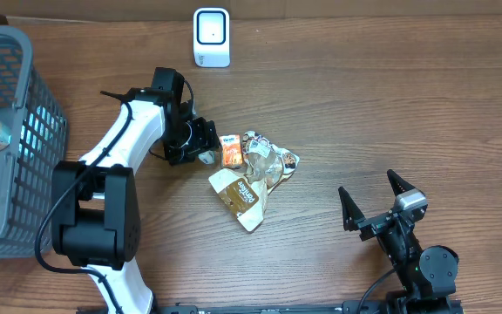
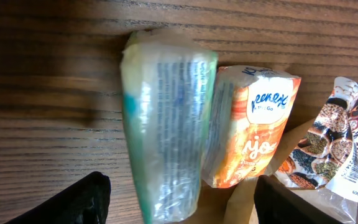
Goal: Scan the item barcode
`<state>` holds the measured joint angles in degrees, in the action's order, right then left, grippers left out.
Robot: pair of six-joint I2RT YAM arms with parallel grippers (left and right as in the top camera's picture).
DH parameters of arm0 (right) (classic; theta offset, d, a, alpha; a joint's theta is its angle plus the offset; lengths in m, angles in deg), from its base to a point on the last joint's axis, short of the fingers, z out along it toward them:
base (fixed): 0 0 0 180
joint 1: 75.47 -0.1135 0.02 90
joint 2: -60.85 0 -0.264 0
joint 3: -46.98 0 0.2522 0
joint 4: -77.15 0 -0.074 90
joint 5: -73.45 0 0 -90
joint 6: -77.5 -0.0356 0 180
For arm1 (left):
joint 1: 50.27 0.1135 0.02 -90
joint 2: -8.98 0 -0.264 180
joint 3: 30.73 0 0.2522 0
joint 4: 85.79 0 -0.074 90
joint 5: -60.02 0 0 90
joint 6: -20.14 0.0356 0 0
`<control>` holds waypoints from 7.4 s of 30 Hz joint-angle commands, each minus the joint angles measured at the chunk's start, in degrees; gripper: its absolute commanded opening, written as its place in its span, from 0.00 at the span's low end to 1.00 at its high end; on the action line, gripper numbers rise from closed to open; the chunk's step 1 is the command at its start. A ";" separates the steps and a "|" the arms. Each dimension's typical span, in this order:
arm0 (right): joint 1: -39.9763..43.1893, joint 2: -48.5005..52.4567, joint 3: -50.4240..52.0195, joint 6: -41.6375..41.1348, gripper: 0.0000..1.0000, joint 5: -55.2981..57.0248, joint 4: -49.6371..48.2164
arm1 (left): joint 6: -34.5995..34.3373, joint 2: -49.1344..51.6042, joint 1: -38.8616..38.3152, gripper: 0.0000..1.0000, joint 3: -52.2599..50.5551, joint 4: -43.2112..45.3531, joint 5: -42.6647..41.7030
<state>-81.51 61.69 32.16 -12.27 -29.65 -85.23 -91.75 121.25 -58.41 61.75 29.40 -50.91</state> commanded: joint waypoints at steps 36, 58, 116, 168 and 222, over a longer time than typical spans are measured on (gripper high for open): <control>0.11 -0.66 0.61 0.17 1.00 0.42 -0.37 | 5.64 -17.90 0.35 1.00 8.57 -7.58 4.04; 0.11 -0.66 0.61 0.17 1.00 0.39 -0.37 | 11.26 -17.90 16.46 0.95 45.00 -20.11 -2.91; 0.11 -0.66 0.61 0.17 1.00 0.42 -0.37 | 9.25 4.63 48.43 0.79 8.46 16.61 13.90; 0.11 -0.66 0.61 0.17 1.00 0.42 -0.37 | 7.76 4.11 44.98 0.04 19.23 2.91 18.18; 0.11 -0.66 0.61 0.17 1.00 0.42 -0.37 | 6.99 -32.59 2.99 0.62 -12.00 -7.80 26.75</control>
<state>-81.49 61.69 32.16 -12.27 -29.63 -85.25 -87.38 88.62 -55.55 51.06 22.62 -30.12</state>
